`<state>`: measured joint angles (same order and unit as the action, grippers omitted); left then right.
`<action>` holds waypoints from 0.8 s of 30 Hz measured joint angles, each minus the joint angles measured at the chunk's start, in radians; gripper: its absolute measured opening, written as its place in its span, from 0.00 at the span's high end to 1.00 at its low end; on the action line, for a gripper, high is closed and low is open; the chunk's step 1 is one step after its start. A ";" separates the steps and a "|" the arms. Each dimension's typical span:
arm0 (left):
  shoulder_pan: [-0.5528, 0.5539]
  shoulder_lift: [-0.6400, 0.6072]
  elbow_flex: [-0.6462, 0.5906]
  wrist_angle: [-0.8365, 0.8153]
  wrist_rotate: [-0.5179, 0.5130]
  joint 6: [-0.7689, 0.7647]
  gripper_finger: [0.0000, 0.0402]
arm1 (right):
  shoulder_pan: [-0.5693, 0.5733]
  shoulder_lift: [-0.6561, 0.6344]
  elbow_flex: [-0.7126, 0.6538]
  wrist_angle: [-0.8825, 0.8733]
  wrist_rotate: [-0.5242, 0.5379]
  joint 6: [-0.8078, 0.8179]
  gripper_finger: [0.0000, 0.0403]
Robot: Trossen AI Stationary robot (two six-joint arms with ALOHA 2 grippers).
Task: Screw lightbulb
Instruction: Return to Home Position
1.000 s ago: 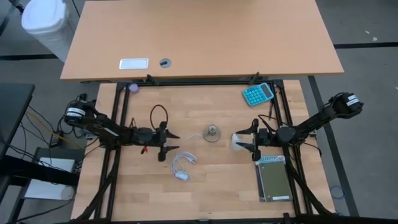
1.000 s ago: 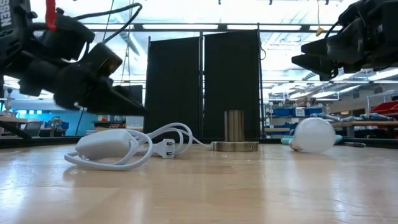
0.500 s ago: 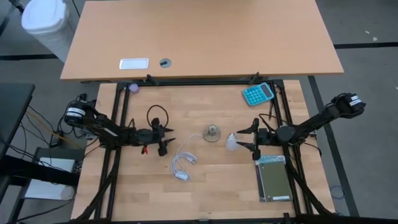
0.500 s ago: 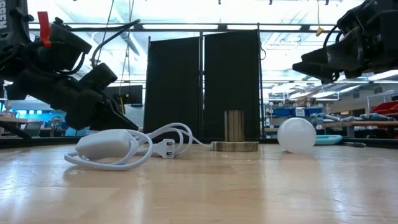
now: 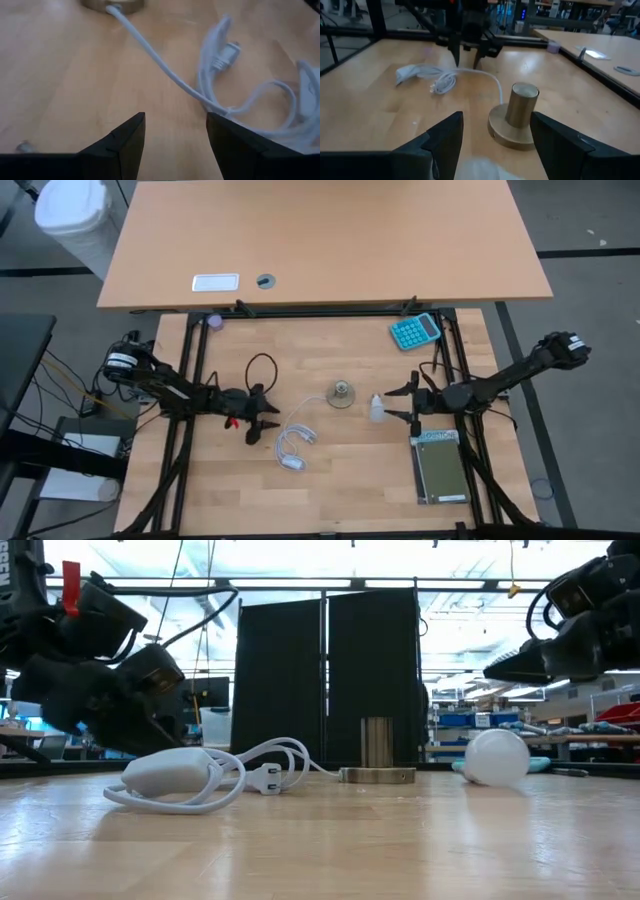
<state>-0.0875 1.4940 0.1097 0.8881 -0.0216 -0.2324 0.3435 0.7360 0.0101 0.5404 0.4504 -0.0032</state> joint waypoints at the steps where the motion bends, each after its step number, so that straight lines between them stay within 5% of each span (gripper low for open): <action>1: 0.000 0.000 0.000 -0.004 0.016 0.017 0.46 | 0.000 -0.016 0.000 -0.008 0.000 0.000 0.42; 24: 0.022 -0.064 -0.013 0.006 -0.011 0.067 0.46 | -0.016 -0.298 0.000 -0.318 0.000 0.000 0.42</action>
<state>-0.0654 1.4305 0.0969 0.8941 -0.0330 -0.1652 0.3273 0.4378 0.0097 0.2228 0.4506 -0.0030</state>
